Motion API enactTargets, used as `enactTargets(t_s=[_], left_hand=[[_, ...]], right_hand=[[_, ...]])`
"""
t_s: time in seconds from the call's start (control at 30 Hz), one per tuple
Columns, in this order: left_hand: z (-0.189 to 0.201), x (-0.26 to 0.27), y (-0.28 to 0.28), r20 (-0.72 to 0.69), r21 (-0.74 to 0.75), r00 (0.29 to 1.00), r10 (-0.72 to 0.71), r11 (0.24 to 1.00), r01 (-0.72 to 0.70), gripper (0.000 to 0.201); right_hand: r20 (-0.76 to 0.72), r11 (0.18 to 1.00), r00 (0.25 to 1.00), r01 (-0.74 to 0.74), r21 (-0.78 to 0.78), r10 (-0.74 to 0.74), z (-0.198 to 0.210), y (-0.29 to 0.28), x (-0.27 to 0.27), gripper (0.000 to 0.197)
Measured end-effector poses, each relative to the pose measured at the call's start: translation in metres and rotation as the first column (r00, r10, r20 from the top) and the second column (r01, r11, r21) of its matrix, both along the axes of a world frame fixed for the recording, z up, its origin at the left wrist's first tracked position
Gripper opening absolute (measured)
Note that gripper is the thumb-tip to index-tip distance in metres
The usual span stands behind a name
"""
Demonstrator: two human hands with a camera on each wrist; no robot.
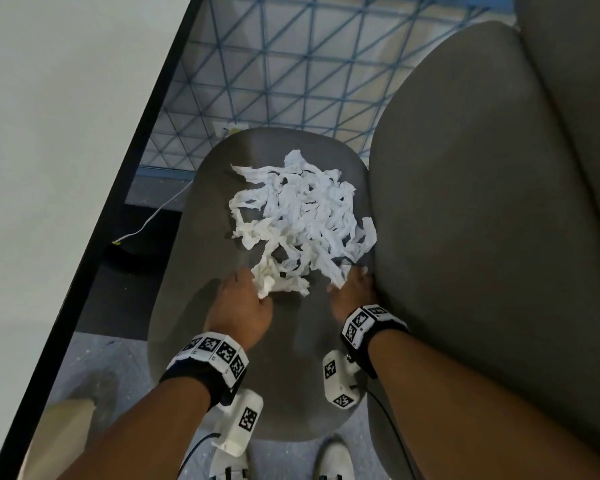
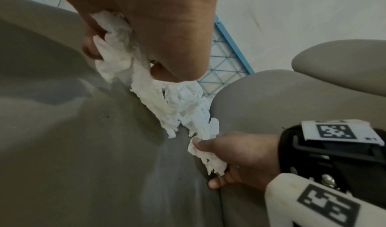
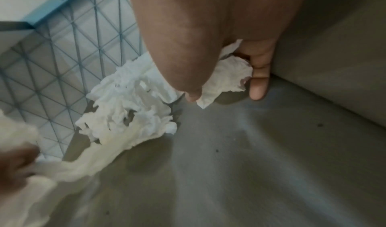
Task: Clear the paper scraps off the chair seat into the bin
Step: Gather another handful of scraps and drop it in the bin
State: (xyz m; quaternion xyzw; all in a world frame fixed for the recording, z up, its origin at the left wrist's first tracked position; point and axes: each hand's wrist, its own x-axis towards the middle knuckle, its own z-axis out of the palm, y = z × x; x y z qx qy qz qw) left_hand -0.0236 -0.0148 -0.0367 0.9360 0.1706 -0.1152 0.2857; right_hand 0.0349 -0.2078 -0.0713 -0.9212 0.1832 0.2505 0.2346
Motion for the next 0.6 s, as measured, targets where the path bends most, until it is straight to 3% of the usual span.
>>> enactTargets(t_s=[0.13, 0.23, 0.3, 0.47, 0.6], left_hand=[[-0.021, 0.010, -0.004, 0.098, 0.122, 0.992, -0.074, 0.991, 0.062, 0.073], [-0.033, 0.023, -0.014, -0.028, 0.174, 0.993, -0.117, 0.977, 0.120, 0.091], [-0.037, 0.029, -0.019, -0.081, 0.144, 0.993, -0.087, 0.985, 0.098, 0.080], [-0.046, 0.019, -0.007, 0.011, 0.028, 0.997, -0.077, 0.997, 0.076, 0.018], [-0.031, 0.011, 0.007, 0.018, 0.005, 0.997, -0.073, 0.997, 0.073, 0.024]], right_hand=[[0.044, 0.990, 0.993, -0.101, -0.099, 0.106, -0.013, -0.003, -0.012, 0.046], [0.116, 0.995, 0.990, -0.072, -0.065, 0.079, -0.007, -0.006, -0.016, 0.038], [0.174, 0.997, 0.982, -0.068, -0.033, 0.072, 0.003, -0.007, -0.013, 0.027], [0.144, 0.996, 0.987, 0.066, 0.055, -0.073, 0.021, -0.008, -0.003, 0.021], [0.097, 0.988, 0.985, 0.138, 0.067, -0.144, 0.031, -0.006, -0.002, 0.030]])
